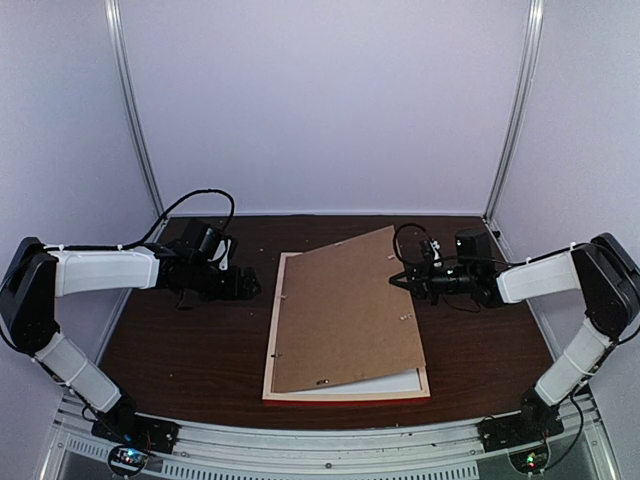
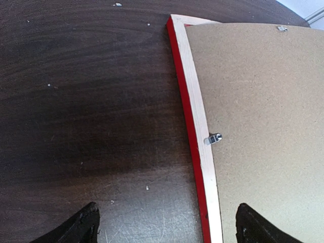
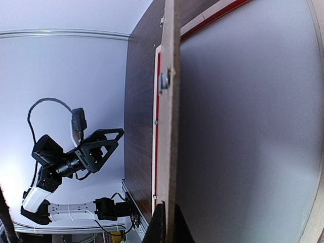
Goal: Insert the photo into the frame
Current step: Press the fastener onto the backboard.
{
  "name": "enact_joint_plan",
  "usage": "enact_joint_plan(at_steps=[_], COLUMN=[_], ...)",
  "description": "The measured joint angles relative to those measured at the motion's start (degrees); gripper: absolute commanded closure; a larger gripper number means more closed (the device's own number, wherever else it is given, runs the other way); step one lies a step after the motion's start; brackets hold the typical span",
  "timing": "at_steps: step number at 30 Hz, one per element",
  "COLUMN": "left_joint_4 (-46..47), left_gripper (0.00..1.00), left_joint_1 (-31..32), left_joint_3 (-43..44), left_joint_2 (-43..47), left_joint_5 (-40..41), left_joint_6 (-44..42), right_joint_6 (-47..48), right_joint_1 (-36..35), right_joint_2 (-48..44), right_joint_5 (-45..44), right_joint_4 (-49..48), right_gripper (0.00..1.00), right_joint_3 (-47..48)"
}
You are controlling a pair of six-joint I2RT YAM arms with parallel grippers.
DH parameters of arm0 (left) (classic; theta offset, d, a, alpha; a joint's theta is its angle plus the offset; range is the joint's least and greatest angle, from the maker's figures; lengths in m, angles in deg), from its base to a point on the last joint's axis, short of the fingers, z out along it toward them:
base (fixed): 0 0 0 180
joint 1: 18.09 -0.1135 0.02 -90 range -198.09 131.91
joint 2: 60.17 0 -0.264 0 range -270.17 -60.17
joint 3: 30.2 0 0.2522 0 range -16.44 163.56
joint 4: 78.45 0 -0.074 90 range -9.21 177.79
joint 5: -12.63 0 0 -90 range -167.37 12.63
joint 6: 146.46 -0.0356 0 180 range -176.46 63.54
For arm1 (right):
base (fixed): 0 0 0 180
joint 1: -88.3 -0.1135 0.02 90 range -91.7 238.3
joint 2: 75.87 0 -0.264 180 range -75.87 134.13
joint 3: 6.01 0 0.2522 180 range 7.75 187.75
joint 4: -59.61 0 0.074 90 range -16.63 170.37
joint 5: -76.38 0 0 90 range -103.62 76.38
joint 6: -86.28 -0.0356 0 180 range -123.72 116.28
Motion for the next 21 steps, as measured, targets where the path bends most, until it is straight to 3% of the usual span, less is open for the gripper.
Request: enact_joint_plan(at_steps=[10, 21], left_joint_4=[0.02, 0.15], left_gripper=[0.06, 0.06], left_joint_1=[0.0, 0.0], left_joint_3=[0.0, -0.31], left_joint_2=[-0.09, -0.79], left_joint_5=[-0.33, -1.66], left_joint_6=[0.0, 0.07], right_joint_6=[-0.42, -0.24], right_joint_1=[0.15, -0.28], right_joint_2=[2.05, 5.05], right_joint_5=[0.44, -0.28], right_joint_4=[-2.16, -3.85], right_gripper=[1.0, 0.84], right_joint_3=[-0.02, -0.07])
